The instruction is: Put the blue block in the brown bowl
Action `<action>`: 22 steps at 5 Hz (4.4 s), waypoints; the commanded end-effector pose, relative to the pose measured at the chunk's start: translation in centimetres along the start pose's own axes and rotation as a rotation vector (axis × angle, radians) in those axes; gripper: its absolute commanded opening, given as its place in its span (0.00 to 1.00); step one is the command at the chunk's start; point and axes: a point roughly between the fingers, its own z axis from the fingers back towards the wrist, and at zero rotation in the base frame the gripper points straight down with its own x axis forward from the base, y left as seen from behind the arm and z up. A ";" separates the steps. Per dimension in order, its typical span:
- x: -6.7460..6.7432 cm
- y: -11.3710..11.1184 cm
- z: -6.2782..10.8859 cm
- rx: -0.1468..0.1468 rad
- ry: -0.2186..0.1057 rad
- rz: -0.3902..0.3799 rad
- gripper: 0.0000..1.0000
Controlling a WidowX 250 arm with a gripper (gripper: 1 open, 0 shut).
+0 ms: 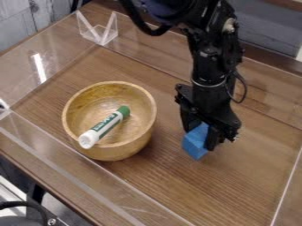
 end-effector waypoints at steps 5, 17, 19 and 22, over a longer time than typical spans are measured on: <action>-0.4 0.8 4.2 0.003 -0.013 0.037 0.00; -9.3 11.1 7.1 0.051 -0.001 0.180 0.00; -9.6 11.5 6.3 0.051 0.005 0.194 0.00; -8.5 11.4 7.9 0.031 -0.020 0.229 1.00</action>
